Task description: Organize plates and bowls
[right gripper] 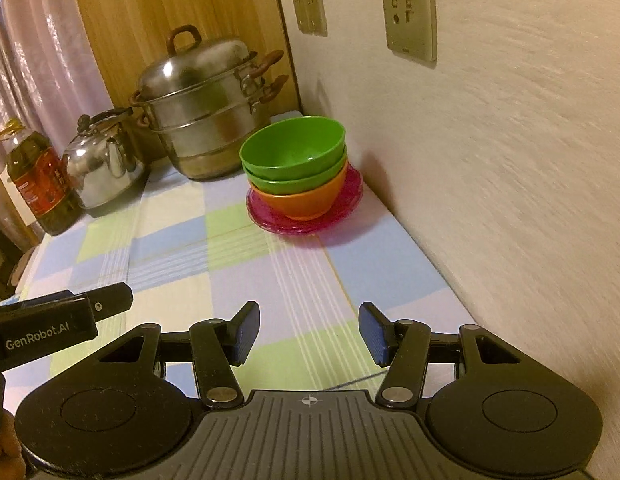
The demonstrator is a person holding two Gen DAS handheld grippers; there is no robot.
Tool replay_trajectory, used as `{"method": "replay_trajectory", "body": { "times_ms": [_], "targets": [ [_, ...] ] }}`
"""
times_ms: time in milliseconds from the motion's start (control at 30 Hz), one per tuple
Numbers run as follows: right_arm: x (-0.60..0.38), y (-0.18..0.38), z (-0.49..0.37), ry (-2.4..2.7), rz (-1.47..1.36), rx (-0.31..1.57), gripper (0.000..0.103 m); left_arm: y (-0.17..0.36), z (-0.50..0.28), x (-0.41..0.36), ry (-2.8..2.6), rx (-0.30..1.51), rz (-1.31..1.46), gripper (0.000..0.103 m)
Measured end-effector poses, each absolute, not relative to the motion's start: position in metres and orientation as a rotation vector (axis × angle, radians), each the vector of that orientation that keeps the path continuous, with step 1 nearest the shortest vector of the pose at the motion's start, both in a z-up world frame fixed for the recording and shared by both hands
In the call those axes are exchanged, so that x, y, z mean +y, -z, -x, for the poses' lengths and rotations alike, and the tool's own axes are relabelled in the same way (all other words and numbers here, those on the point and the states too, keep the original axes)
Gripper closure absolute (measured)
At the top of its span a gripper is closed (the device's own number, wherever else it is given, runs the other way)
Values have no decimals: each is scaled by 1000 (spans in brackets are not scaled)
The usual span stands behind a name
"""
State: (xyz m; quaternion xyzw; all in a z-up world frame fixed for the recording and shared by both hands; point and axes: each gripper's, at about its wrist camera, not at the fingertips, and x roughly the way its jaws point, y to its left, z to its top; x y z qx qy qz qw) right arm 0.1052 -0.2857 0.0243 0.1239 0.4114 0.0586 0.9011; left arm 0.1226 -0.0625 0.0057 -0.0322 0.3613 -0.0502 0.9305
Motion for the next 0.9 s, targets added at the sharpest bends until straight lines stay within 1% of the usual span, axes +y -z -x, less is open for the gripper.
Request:
{"method": "replay_trajectory", "body": {
  "times_ms": [467, 900],
  "targets": [
    [-279, -31, -78, -135, -232, 837, 48, -6, -91, -53, 83, 740, 65, 33],
    [-271, -30, -75, -150, -214, 840, 48, -6, -86, -48, 75, 738, 62, 33]
  ]
}}
